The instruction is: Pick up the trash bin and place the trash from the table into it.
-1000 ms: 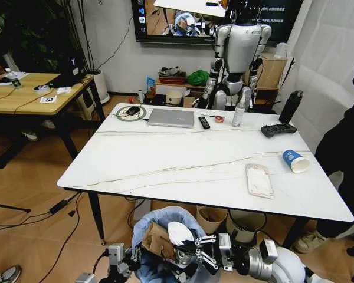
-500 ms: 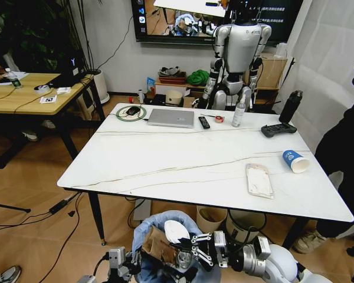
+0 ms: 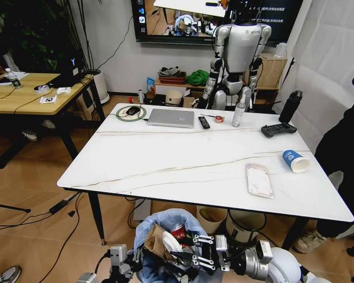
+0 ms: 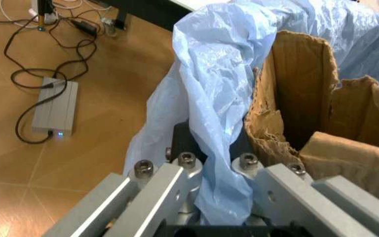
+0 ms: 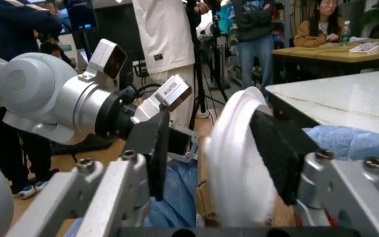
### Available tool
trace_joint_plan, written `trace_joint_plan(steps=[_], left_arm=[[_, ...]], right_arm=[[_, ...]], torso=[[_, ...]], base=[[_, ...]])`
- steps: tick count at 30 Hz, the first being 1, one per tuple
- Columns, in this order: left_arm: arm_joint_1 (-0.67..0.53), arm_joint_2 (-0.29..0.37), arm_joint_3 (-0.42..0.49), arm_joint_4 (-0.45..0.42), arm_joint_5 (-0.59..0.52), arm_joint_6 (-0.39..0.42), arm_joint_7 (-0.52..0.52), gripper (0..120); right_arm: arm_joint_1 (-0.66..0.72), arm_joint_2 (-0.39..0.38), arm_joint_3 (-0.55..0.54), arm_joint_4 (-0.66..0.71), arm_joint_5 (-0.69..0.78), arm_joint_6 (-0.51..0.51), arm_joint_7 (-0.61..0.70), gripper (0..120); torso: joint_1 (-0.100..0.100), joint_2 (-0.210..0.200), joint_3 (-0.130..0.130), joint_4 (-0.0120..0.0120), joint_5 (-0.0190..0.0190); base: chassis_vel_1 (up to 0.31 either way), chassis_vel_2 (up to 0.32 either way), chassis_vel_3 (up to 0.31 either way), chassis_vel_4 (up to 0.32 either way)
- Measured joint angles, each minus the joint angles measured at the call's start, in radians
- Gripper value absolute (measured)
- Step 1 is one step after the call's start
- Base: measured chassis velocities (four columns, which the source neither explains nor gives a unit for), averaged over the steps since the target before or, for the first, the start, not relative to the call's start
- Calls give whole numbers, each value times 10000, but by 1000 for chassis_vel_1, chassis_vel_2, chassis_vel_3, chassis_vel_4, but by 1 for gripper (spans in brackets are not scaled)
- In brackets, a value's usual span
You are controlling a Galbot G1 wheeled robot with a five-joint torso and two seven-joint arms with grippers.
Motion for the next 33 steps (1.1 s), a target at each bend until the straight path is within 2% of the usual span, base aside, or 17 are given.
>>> trace_joint_plan(steps=[1,4,5,7,12,15,19,25,32,33], left_arm=[[-29,-35,21,12,-6,5,-10,0],[-56,-49,36,19,-31,19,-25,0],[-66,-48,36,20,-41,24,-32,0],[-75,-47,35,20,-58,29,-40,0],[-110,-13,7,8,-106,46,-58,0],[-126,-1,5,-7,-134,53,-64,0],[-144,22,-3,-15,-165,54,-62,0],[-132,79,6,74,-172,54,-122,0],[-43,127,-112,74,-179,54,-140,0],[-43,128,-139,78,-202,52,-152,0]], right_arm=[[-17,0,22,-2,-2,0,0,51],[-33,16,31,-20,-24,4,-5,57],[-43,20,31,-28,-34,8,-9,65],[-54,24,36,-33,-46,15,-14,68],[-151,-23,200,-2,-255,87,76,91],[-205,-55,333,47,-371,114,214,98],[-325,-134,621,244,-461,133,478,100],[-562,-244,1746,984,-162,-13,1143,100],[-516,-204,2122,1244,232,-96,1921,100],[-480,-166,2173,1355,260,-152,2381,100]], torso=[[0,0,0,0,0],[0,0,0,0,0],[0,0,0,0,1],[0,0,0,0,1],[0,0,0,0,1],[0,0,0,0,1],[0,0,0,0,1],[0,0,0,-1,2],[0,0,0,0,2],[0,0,0,0,1]], base=[[0,0,0,0],[0,0,0,0],[0,0,0,0],[0,0,0,0],[0,0,0,0],[0,0,0,0],[0,0,0,0],[0,0,0,0],[0,0,0,0],[0,0,0,0]])
